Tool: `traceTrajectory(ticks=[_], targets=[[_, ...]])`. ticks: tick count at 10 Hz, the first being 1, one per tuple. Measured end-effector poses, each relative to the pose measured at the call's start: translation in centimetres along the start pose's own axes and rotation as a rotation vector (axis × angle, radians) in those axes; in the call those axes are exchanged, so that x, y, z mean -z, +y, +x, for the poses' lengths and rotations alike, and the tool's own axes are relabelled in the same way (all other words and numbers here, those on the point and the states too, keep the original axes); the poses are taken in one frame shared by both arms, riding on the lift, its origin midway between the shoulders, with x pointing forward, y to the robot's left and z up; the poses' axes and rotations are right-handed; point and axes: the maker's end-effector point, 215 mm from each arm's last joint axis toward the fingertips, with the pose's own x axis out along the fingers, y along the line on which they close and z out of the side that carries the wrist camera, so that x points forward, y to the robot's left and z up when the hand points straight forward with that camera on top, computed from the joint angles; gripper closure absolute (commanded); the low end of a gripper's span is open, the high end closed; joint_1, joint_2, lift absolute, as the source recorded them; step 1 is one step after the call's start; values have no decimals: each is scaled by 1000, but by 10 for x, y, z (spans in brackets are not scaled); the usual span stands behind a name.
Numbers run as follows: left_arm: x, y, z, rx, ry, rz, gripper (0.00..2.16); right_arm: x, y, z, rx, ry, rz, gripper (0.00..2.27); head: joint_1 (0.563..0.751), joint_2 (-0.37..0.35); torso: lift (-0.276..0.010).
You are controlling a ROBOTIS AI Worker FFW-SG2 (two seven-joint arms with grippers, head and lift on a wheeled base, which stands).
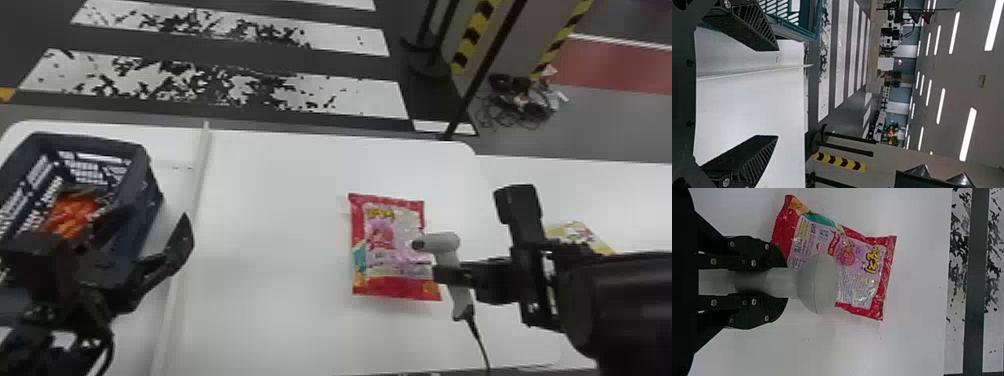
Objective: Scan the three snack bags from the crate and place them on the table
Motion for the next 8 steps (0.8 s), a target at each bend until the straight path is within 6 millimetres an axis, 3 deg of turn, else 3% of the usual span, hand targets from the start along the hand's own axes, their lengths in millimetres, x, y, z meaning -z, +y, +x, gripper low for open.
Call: traceTrajectory(ticks=[3,5,8], targets=[[-1,0,0,1,-8,-8,83,2,48,7,-61,20,-62,2253,695,-68,-62],[-6,1,0,1,-24,-9,83,1,62,17,-64,37,-94,2253,695,-36,-62],[-6,1,-1,4,-31,-14,83,5,67,37,-58,77,-106,2256,695,-25,-62]])
